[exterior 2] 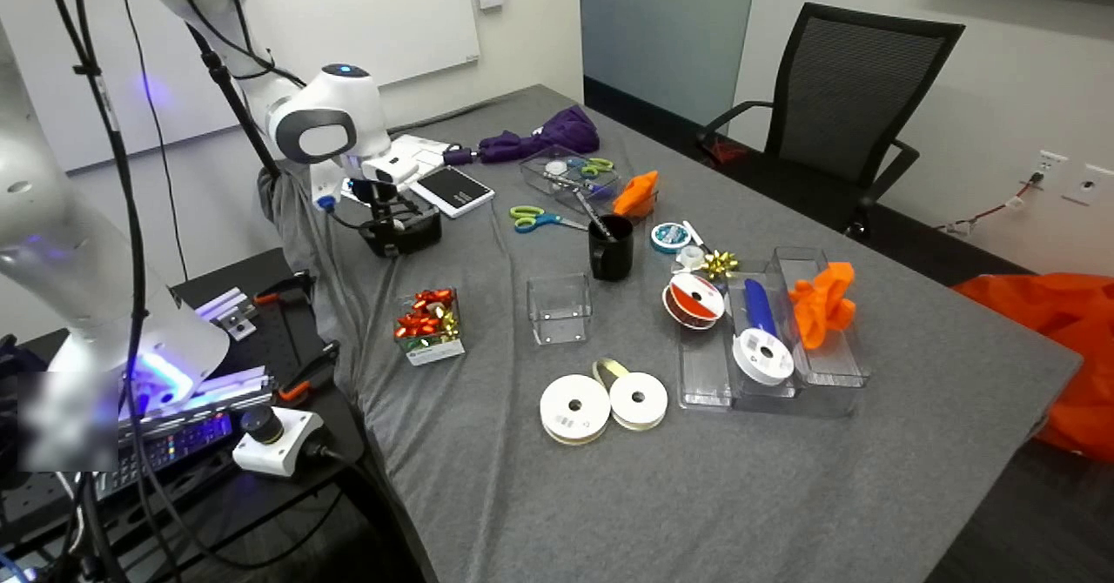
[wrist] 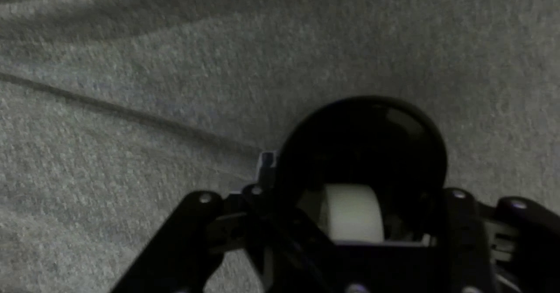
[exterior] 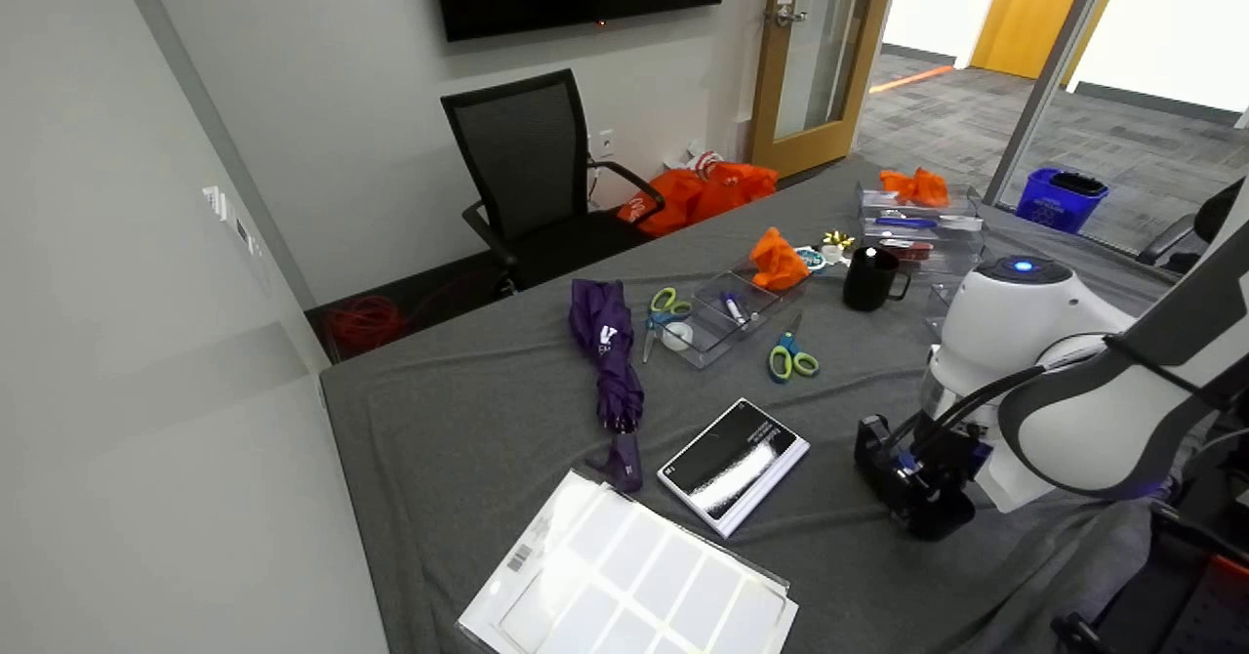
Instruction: Move the tape and place it on another object
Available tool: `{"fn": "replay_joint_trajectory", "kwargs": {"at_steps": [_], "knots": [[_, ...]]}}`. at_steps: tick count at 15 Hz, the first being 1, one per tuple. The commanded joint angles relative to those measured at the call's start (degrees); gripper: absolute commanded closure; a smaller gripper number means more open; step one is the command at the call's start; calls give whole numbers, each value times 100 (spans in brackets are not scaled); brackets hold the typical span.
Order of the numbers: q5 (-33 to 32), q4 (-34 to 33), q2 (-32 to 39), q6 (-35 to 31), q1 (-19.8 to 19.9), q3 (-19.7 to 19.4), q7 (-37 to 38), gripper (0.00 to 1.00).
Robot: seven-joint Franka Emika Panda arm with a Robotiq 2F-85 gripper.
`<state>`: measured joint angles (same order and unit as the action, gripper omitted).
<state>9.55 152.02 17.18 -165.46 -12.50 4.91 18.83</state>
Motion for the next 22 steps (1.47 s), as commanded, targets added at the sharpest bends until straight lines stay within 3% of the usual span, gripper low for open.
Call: {"fn": "replay_joint_trajectory", "kwargs": {"at_steps": [1,3,4,5,6,10,12,15,22], "knots": [[-623,-304,-422,587,-783,-727,1488,58],[-981,-813,-433,1290,-1517,-1483,2453,58],[-1153,-1107,-404,1702,-1684,-1637,2943,58],[-1276,-1413,-389,2134,-1705,-1598,3428,58],[-1396,-1786,-345,2589,-1304,-1171,3895,58],[-970,-3085,30,3899,-953,-623,5069,58],[-714,-3485,219,3980,-808,-429,5576,58],[-402,-3773,501,3558,-640,-262,5998,58],[209,-4037,1187,2488,-393,-36,5887,58]]}}
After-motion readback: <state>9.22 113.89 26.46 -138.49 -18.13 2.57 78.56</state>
